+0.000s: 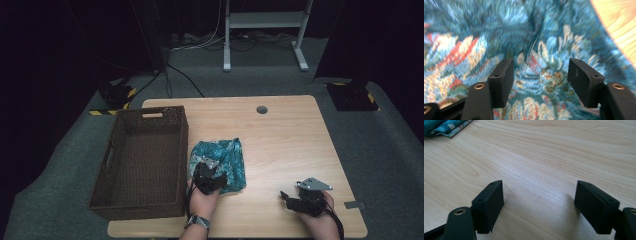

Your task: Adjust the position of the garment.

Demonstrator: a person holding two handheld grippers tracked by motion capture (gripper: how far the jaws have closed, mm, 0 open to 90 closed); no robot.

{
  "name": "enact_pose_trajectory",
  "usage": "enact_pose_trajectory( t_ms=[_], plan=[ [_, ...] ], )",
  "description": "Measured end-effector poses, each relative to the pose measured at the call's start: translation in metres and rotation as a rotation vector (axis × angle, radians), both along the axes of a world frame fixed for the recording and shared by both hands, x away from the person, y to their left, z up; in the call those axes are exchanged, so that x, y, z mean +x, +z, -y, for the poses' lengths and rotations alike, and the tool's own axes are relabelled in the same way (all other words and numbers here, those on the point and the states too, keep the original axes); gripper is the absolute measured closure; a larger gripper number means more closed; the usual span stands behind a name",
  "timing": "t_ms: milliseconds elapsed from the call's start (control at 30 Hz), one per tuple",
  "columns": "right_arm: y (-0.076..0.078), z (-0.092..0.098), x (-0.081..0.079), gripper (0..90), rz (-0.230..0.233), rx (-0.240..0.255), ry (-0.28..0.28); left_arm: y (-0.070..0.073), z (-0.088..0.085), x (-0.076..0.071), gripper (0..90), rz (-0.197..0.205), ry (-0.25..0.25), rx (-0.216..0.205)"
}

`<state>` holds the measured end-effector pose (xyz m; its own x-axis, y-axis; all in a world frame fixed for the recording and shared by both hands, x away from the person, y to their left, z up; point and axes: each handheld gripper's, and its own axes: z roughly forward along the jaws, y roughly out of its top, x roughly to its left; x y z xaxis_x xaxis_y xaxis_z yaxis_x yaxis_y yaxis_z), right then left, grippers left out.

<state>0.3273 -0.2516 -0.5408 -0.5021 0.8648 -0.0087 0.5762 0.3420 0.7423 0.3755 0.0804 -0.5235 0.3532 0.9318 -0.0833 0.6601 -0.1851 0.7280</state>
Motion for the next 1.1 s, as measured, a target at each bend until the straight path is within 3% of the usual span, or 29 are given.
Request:
enact_pose_trajectory(
  t_ms=[100, 200, 333, 433, 500, 600, 733, 933, 1067, 1100],
  plan=[
    [0.0, -0.001, 0.0, 20.6, -0.003, -0.002, 0.001, 0.011, 0.007, -0.002, 34.2, 0.038, -0.019, -0.001],
    [0.0, 0.0, 0.001, 17.3, -0.009, -0.004, -0.005, 0.022, 0.016, -0.005, 32.5, 0.068, -0.045, -0.043],
    [0.0, 0.001, 0.001, 13.9, -0.017, -0.006, -0.014, 0.035, 0.041, -0.013, 30.3, 0.102, -0.119, -0.07],
    [-0.001, 0.003, 0.001, 13.1, -0.018, -0.007, -0.02, 0.04, 0.065, -0.019, 28.7, 0.095, -0.194, -0.105],
    [-0.001, 0.004, 0.001, 12.9, -0.018, -0.008, -0.02, 0.041, 0.082, -0.024, 27.4, 0.099, -0.244, -0.1],
    [-0.001, 0.005, 0.001, 12.9, -0.018, -0.008, -0.021, 0.036, 0.103, -0.03, 25.6, 0.088, -0.296, -0.095],
    [0.0, 0.007, 0.001, 12.4, -0.021, -0.008, -0.021, 0.018, 0.123, -0.036, 24.3, 0.045, -0.358, -0.07],
    [-0.001, 0.014, 0.002, 10.9, -0.021, -0.011, -0.031, -0.012, 0.143, -0.047, 22.4, -0.006, -0.425, 0.017],
    [-0.001, 0.018, 0.003, 10.2, -0.023, -0.011, -0.039, -0.017, 0.151, -0.054, 18.8, 0.053, -0.463, 0.077],
    [-0.001, 0.018, 0.003, 10.2, -0.023, -0.011, -0.041, -0.018, 0.152, -0.054, 17.8, 0.061, -0.472, 0.072]
  ],
)
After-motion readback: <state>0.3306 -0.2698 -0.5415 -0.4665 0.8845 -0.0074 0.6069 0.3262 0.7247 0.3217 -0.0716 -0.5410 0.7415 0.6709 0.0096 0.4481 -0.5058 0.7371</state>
